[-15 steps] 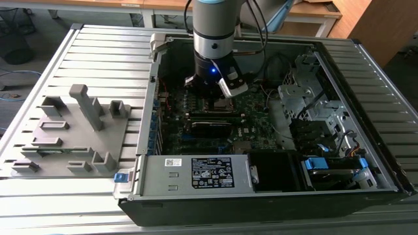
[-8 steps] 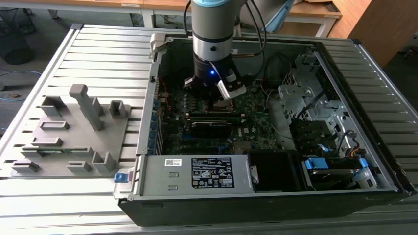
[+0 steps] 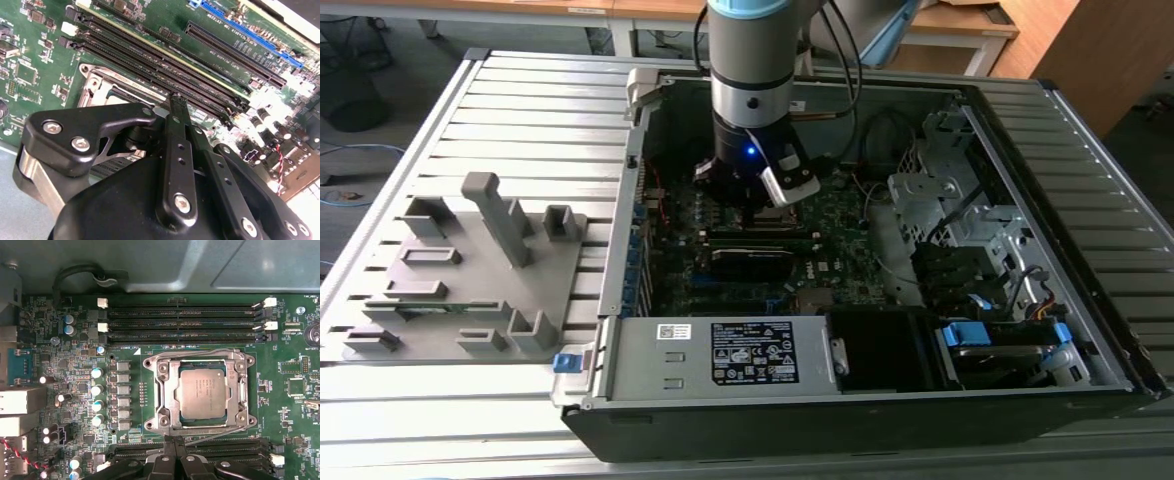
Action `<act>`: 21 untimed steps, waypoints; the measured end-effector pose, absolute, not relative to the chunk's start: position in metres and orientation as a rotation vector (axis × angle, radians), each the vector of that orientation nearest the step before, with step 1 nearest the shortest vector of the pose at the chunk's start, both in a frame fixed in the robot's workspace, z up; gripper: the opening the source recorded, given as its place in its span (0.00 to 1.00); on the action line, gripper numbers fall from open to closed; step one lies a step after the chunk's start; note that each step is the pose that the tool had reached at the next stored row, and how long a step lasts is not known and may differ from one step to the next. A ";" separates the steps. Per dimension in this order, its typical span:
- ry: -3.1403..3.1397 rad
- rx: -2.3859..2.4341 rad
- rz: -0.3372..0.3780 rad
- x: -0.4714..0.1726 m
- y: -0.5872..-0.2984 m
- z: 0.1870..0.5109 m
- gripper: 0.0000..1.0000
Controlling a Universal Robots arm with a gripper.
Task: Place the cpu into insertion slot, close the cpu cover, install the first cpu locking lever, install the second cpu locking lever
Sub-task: 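Install the second cpu locking lever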
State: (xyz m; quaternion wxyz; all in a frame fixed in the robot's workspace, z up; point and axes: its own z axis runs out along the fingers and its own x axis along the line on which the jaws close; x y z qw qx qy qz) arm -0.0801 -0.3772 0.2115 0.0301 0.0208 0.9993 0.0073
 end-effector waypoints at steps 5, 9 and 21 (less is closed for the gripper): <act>3.080 0.064 0.023 -0.081 -0.377 0.211 0.11; 3.081 0.064 0.023 -0.081 -0.378 0.211 0.11; 3.081 0.064 0.032 -0.083 -0.384 0.210 0.11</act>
